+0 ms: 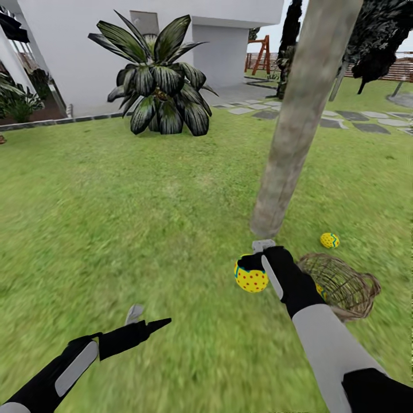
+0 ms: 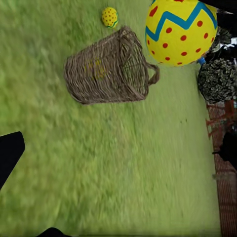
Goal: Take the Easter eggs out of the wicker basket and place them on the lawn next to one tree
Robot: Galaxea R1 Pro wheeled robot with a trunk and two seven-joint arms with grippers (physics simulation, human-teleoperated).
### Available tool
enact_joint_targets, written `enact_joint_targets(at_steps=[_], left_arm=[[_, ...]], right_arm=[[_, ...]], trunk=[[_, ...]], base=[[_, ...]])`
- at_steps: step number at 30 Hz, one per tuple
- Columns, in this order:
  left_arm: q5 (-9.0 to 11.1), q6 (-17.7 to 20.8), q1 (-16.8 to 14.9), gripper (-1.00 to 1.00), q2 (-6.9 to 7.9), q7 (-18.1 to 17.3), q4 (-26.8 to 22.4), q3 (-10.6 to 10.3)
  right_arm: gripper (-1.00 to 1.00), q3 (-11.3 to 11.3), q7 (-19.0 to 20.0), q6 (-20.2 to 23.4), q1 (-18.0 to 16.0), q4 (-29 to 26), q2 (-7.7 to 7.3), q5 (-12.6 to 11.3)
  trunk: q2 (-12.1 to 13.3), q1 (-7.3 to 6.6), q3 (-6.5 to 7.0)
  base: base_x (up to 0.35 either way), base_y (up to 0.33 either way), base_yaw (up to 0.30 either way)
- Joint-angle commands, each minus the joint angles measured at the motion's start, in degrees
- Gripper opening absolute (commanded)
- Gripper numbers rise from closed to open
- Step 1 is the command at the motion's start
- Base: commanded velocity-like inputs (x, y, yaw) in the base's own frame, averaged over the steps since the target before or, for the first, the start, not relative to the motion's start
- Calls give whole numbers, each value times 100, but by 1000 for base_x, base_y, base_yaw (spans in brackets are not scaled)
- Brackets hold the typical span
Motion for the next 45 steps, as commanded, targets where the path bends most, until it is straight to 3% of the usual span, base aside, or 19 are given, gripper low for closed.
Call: enact_joint_targets(at_steps=[1,6,9,12,16,21,45], left_arm=[[-1,0,1,100,1,-5,-4,1],[2,0,1,100,2,-2,-5,1],[-2,0,0,100,-1,-2,-5,1],[-2,0,1,100,1,-2,-3,1],[0,0,3,100,-2,6,-2,1],[4,0,3,100,1,8,1,1],[13,4,2,100,-1,24,3,1]], right_arm=[[-100,0,-2,-44,0,48,0,2],[-100,10,-11,-488,0,341,6,-2],[-100,1,-56,-835,0,373,133,-10],[-100,4,-178,-1146,0,668,155,-14],[-100,8,-746,-1725,0,1134,252,-38],[-100,9,-1127,-1777,0,1159,367,-62],[-100,0,-1137,-1943,0,1185,378,-76]], trunk=[[0,0,0],[0,0,0],[0,0,0],[0,0,0],[0,0,0],[0,0,0],[0,0,0]], base=[[9,201,-101],[1,211,-15],[0,248,0],[0,257,0],[0,275,0],[27,253,-189],[237,167,-271]])
